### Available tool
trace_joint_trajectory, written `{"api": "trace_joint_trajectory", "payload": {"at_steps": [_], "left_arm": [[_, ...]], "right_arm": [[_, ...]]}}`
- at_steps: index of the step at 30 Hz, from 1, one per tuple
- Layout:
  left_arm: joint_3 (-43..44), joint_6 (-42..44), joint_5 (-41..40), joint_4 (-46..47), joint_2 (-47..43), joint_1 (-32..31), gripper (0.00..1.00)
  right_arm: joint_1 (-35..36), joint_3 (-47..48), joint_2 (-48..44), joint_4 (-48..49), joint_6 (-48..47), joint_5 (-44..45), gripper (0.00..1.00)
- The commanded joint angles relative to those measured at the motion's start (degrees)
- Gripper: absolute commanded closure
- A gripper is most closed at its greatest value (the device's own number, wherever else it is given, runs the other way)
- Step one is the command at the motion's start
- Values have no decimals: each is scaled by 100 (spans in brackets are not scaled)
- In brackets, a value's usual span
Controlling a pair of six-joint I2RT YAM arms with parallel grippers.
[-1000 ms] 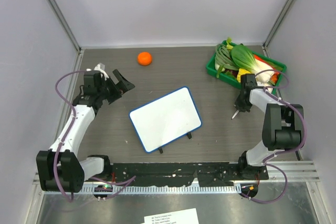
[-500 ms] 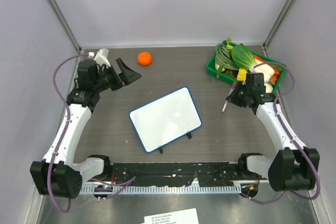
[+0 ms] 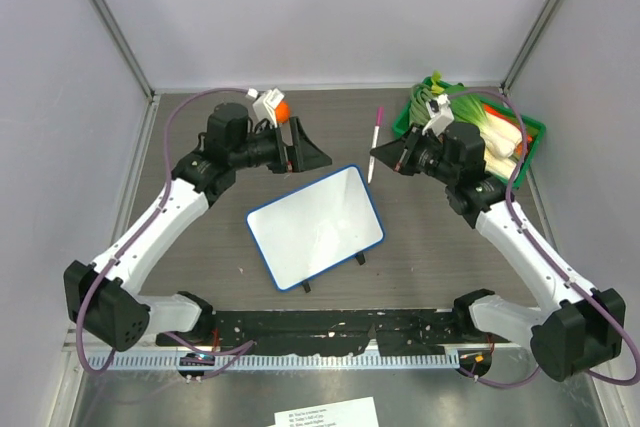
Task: Write a sentence on the whiteboard
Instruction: Pick up the whiteboard marker at the center of the board.
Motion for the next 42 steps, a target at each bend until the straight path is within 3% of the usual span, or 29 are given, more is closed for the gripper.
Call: {"api": "trace_joint_trajectory", "payload": {"at_steps": [1,13,26,32,35,39,42], "left_arm": [[-429,-401,135,609,-304,-40,7],[-1239,-1421,592,2111,-279,-101,9],[-615,-1711,662,3131,916,-786,20],[-457,-1755,601,3325,1163,-857,32],[-377,-1563,391,3124,1128,-857,49],[-220,-1431,354,3001,1206,-857,63],[-88,-1307,373,2834,1268,-848,68]], "right_arm": [[228,77,74,1338,450,-447,99],[360,51,82,2105,1004,-509,99],[439,-178,21,2263,1286,-447,99],[448,-195,91,2254,1338,-518,99],[448,-213,126,2271,1400,-553,99],[439,-248,179,2289,1409,-553,99],[448,-257,223,2342,1435,-632,99]]}}
